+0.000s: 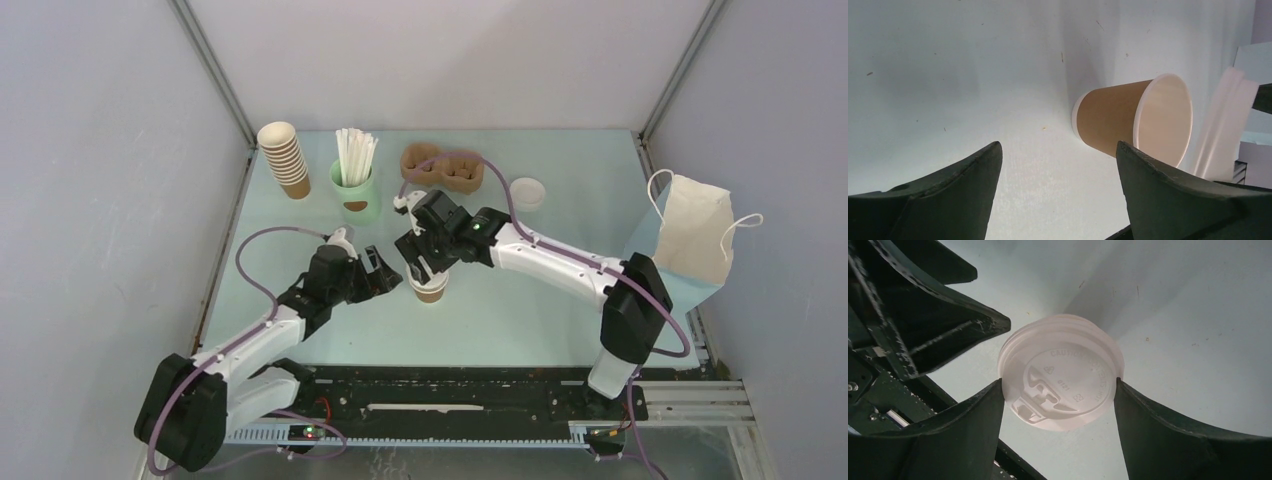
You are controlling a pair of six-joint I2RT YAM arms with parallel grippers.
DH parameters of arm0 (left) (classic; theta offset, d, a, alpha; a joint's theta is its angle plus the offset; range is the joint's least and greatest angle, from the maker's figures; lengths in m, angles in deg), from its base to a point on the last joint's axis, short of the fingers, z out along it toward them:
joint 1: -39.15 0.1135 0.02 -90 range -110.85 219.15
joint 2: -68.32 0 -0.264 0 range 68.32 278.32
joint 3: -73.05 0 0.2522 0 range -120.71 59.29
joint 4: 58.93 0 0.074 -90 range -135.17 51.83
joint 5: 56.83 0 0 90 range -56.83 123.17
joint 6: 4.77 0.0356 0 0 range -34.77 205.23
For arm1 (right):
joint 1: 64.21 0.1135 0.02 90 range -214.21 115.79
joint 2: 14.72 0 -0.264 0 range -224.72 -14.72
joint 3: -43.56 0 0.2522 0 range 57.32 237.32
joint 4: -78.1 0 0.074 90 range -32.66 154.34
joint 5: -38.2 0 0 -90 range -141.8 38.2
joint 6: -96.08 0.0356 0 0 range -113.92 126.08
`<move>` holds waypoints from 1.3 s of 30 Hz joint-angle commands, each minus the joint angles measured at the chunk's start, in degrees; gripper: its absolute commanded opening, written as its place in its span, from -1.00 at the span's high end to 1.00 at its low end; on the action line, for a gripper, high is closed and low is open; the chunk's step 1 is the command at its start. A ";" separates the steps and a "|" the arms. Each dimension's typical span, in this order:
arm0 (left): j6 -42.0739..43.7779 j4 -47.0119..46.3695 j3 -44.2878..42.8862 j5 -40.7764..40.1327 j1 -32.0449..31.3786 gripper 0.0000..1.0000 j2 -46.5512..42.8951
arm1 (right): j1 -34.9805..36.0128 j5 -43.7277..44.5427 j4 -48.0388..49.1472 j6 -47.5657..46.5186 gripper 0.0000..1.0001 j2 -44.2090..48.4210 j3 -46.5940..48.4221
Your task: Pack the takeout coffee
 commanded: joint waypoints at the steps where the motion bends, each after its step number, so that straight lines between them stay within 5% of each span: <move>1: -0.38 -4.79 2.09 0.52 0.34 -0.76 0.68 | 0.80 0.63 -6.80 -0.73 -0.52 -3.94 6.78; 39: 0.05 -4.82 6.13 -0.37 0.51 -0.79 -4.32 | 0.01 1.51 -19.22 -0.04 -0.60 -15.13 21.12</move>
